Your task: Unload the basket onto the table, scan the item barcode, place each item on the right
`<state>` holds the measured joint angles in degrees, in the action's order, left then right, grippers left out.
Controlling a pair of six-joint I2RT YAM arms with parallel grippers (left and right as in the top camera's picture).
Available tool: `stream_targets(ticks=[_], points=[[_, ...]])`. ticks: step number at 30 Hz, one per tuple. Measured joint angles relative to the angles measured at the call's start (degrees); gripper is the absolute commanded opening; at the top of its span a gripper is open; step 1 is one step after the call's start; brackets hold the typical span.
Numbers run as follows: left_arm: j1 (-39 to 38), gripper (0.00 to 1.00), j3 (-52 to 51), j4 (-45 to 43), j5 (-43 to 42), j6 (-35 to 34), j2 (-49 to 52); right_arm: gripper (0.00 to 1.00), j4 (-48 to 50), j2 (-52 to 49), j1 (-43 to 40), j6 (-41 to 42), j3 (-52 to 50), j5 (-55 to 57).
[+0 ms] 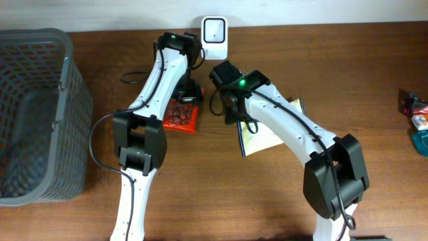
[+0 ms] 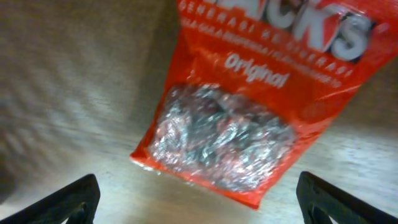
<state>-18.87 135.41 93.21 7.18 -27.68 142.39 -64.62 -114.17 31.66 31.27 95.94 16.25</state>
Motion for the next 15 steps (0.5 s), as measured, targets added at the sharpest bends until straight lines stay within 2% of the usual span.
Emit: stream_targets(ticks=[2,3,4,5,6,7,10,12,15], points=[[0.22,0.88,-0.02,0.92,0.39,0.37,0.00,1.00,-1.60,-0.44,-1.27,-3.58,2.21,-8.76],[0.28,0.80,-0.02,1.01,0.13,1.03,0.00,0.81,-3.87,-0.55,-2.78,-4.85,4.13,-11.30],[0.33,0.61,-0.02,1.09,-1.40,3.17,0.00,0.51,-5.51,-0.55,-4.81,-5.68,5.81,-12.76],[0.42,0.27,-0.02,1.07,-3.85,6.01,0.00,0.31,-6.82,-0.55,-7.74,-6.21,7.10,-13.70],[0.42,0.06,-0.02,0.79,-5.64,7.30,0.00,0.12,-7.87,-0.55,-9.75,-7.10,7.41,-14.29],[0.33,0.00,-0.07,-0.22,-9.38,9.20,0.00,0.04,-9.64,-0.55,-13.73,-8.59,7.34,-14.73],[-1.60,0.00,-0.17,-5.86,-18.23,12.35,0.00,0.04,-10.19,-0.55,-22.93,-11.23,4.15,-15.06],[-4.07,0.00,-0.22,-9.35,-21.99,12.83,0.00,0.04,-7.50,-0.55,-25.18,-13.20,0.31,-16.09],[-10.47,0.00,-0.24,-14.32,-27.02,13.38,0.00,0.04,0.00,-0.66,-27.91,-20.46,-7.13,-23.45]])
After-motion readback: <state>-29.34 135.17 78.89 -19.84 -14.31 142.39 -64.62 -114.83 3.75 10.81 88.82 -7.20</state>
